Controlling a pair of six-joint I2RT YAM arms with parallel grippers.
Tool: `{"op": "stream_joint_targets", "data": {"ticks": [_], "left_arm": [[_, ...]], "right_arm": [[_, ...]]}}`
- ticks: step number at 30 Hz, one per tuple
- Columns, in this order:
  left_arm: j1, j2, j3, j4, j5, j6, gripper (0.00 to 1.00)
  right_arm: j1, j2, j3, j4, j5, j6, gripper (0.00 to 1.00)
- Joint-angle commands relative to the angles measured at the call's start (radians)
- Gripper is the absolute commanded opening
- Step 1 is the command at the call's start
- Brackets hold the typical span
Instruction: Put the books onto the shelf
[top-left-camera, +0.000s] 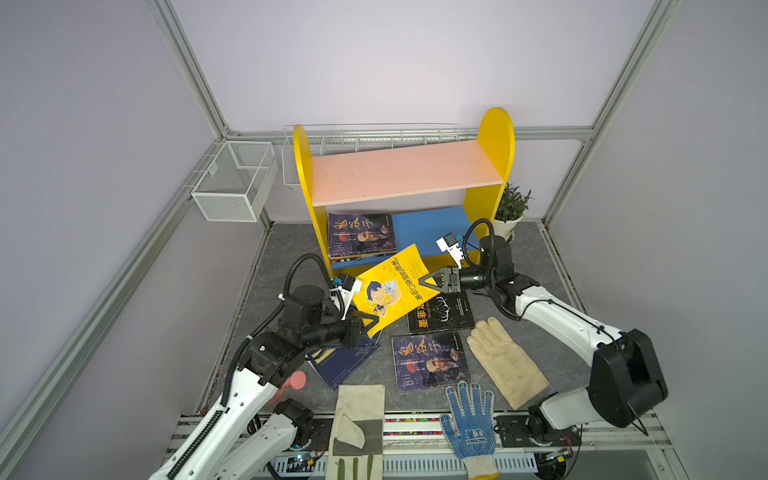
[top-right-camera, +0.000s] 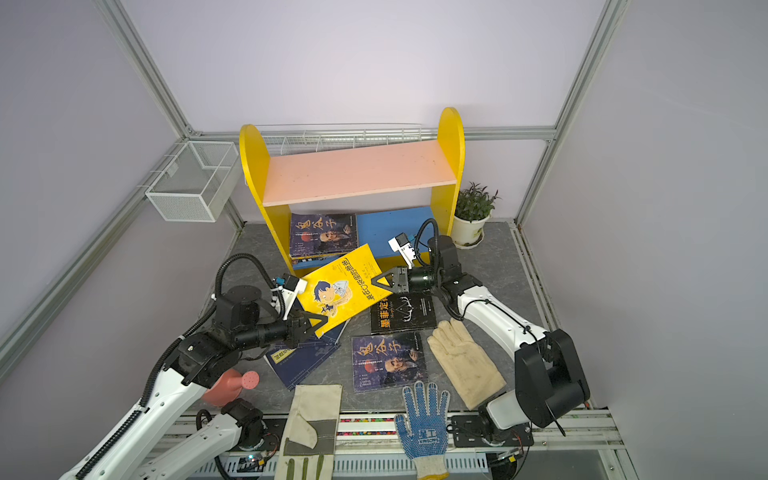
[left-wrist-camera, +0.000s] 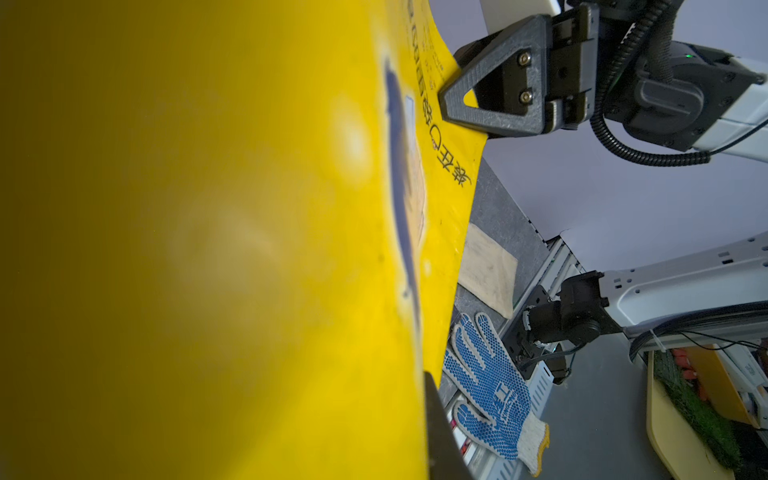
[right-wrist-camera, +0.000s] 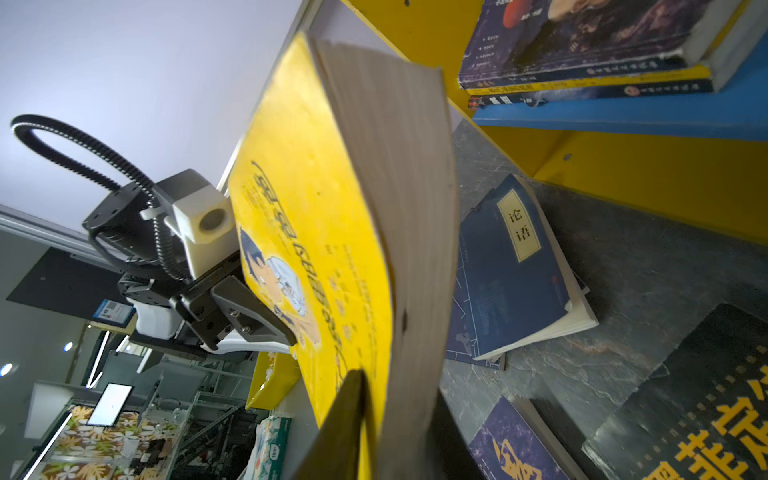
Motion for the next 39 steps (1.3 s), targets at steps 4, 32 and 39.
{"op": "stream_joint_targets", "data": {"ticks": [4, 32, 39], "left_arm": [[0.004, 0.026, 0.045, 0.119, -0.197, -0.024, 0.32], [0.052, -0.195, -0.405, -0.138, -1.024, -1.005, 0.99], [0.052, -0.156, -0.410, -0.106, -1.021, -0.997, 0.99]], "right_arm": [[0.020, -0.075, -0.031, 0.078, 0.039, 0.014, 0.07], [0.111, 0.268, 0.283, 0.405, 0.602, 0.308, 0.06], [0.114, 0.384, 0.392, 0.411, 0.594, 0.337, 0.06]]}}
